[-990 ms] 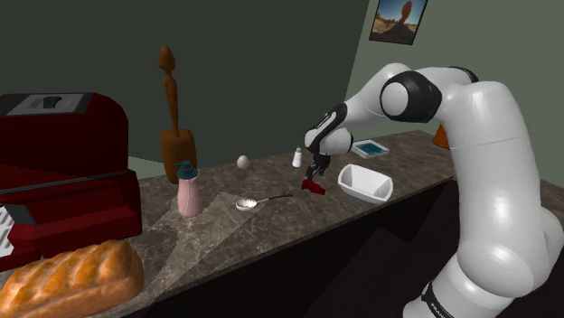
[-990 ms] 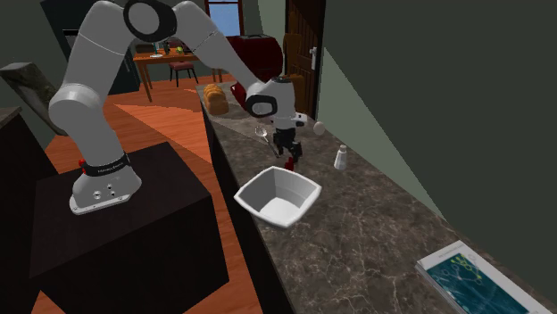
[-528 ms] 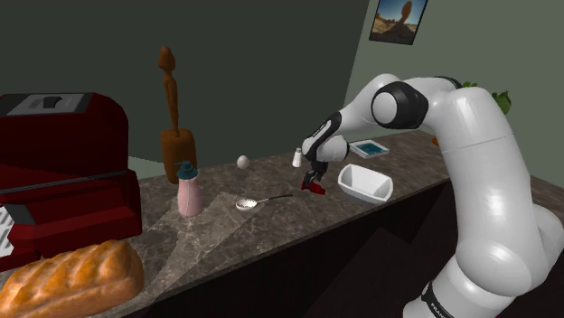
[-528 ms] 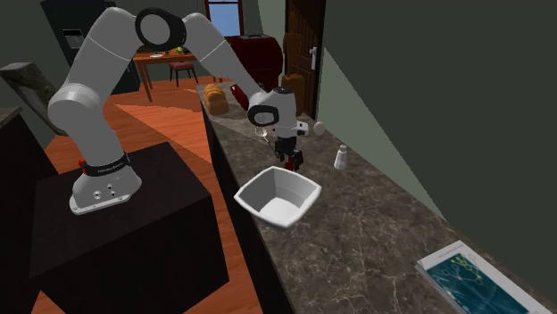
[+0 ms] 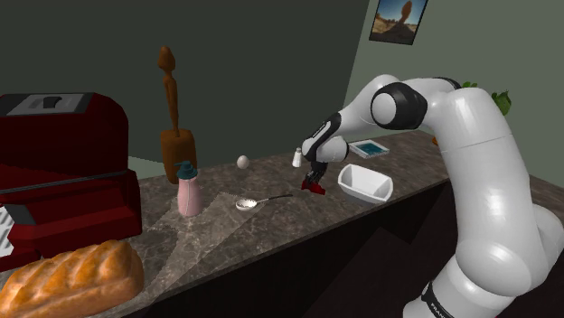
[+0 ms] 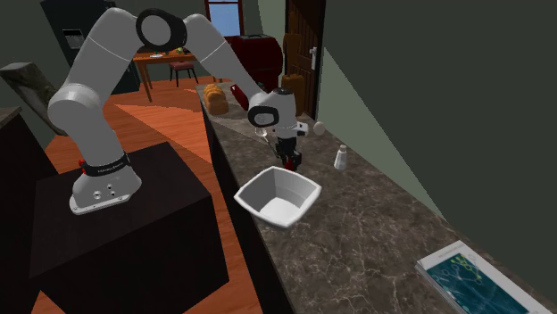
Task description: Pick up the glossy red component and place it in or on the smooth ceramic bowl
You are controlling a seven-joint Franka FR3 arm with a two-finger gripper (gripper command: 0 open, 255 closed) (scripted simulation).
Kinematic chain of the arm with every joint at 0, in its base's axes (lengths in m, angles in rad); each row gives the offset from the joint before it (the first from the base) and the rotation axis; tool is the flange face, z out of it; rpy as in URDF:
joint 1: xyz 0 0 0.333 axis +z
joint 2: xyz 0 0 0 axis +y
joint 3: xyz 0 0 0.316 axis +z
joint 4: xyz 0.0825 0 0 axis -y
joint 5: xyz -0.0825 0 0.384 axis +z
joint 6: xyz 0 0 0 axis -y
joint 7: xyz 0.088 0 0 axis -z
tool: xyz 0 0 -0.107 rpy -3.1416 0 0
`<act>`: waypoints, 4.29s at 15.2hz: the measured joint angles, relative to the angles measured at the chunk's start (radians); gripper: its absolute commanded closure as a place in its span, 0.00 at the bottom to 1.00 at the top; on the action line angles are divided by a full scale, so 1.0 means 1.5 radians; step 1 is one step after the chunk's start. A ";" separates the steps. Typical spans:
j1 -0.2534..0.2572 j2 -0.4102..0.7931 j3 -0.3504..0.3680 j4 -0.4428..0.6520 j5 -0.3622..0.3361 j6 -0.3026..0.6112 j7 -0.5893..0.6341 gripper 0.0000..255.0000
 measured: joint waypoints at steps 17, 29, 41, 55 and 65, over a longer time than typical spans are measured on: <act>0.012 -0.052 -0.016 -0.017 -0.013 -0.035 0.011 1.00; 0.030 -0.133 -0.041 -0.026 -0.042 -0.107 0.031 1.00; 0.045 -0.204 -0.061 -0.016 -0.072 -0.185 0.053 1.00; -0.059 -0.306 -0.112 -0.140 -0.064 -0.171 -0.118 1.00; -0.122 -0.300 -0.131 -0.174 -0.033 -0.142 -0.228 1.00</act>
